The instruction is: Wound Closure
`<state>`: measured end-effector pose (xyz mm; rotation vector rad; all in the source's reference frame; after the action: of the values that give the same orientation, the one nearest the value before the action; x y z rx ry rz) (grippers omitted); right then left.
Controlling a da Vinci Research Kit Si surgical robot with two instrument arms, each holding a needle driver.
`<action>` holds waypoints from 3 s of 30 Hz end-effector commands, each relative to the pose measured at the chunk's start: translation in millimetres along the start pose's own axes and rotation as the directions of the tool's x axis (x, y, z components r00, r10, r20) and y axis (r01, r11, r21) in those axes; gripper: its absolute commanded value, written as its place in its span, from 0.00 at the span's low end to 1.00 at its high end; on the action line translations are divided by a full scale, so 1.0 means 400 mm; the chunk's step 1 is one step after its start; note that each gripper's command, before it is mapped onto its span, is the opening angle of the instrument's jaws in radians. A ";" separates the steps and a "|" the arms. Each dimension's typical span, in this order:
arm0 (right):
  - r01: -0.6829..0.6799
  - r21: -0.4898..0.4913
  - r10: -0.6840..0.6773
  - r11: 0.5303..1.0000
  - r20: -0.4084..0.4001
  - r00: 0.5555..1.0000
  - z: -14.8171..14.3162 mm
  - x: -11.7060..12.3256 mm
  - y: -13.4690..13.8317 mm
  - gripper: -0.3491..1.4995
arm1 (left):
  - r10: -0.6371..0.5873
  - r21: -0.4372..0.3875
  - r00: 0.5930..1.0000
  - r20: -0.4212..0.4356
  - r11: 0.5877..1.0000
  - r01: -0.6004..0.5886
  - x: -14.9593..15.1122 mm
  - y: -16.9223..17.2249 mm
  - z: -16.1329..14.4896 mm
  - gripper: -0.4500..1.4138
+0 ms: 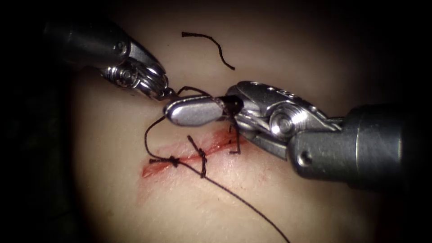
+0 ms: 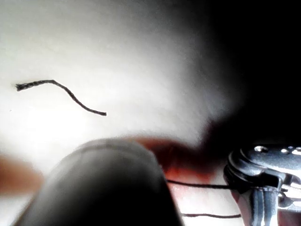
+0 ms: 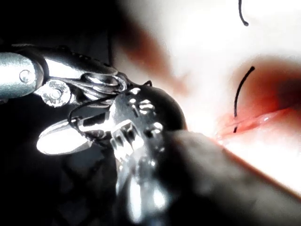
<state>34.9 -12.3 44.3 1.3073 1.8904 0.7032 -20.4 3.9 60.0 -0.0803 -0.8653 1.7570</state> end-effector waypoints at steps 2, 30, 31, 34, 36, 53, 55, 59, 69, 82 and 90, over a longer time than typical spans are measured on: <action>0.122 -0.082 -0.126 0.989 -0.051 0.991 0.0015 0.0002 0.0026 0.00 | -0.002 0.001 1.000 0.006 1.000 0.002 -0.0006 0.0008 0.0011 0.00; 0.587 -0.742 -0.533 0.326 0.368 0.762 0.0041 -0.0056 0.0093 0.00 | 0.016 0.056 0.993 0.121 0.998 -0.023 -0.0093 0.0116 0.0053 0.00; 0.595 -0.725 -0.527 0.348 0.373 0.763 0.0032 -0.0053 0.0087 0.00 | 0.024 0.055 0.992 0.126 0.998 -0.031 -0.0090 0.0110 0.0047 0.00; 0.618 -0.656 -0.484 0.434 0.409 0.774 -0.0008 -0.0034 0.0074 0.00 | 0.045 0.042 0.990 0.136 0.998 -0.051 -0.0084 0.0093 -0.0012 0.00; 0.641 -0.546 -0.442 0.539 0.464 0.767 -0.0047 -0.0020 0.0073 0.00 | 0.054 0.034 0.994 0.098 0.998 -0.057 -0.0067 0.0086 -0.0069 0.00; 0.477 0.070 -0.465 0.876 0.386 0.797 -0.0037 -0.0035 0.0055 0.00 | 0.022 0.103 0.996 -0.090 0.995 -0.012 0.0028 0.0030 -0.0102 0.00; 0.480 0.037 -0.457 0.876 0.381 0.804 -0.0043 -0.0029 0.0058 0.00 | 0.023 0.101 0.996 -0.086 0.995 -0.014 0.0027 0.0026 -0.0113 0.00; 0.570 -0.027 -0.525 0.821 0.356 0.773 -0.0047 0.0046 0.0057 0.00 | 0.030 0.080 0.999 0.018 0.996 -0.031 -0.0007 0.0006 -0.0146 0.00; 0.651 -0.124 -0.543 0.749 0.447 0.711 -0.0186 0.0094 0.0115 0.00 | 0.090 0.099 0.996 0.025 0.991 -0.092 -0.0020 0.0026 -0.0306 0.00; 0.652 0.094 -0.558 0.752 0.617 0.555 -0.0170 0.0001 0.0132 0.00 | 0.386 -0.058 0.909 0.160 0.923 -0.381 -0.0046 0.0025 -0.0333 0.00; 0.458 0.249 -0.501 0.854 0.631 0.592 -0.0093 -0.0202 0.0107 0.00 | 0.389 0.060 0.920 0.058 0.918 -0.392 0.0022 0.0048 -0.0310 0.00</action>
<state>35.1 -18.3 51.7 0.8561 1.5224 -0.1373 -16.2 10.7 49.7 -0.1923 -0.8377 2.1630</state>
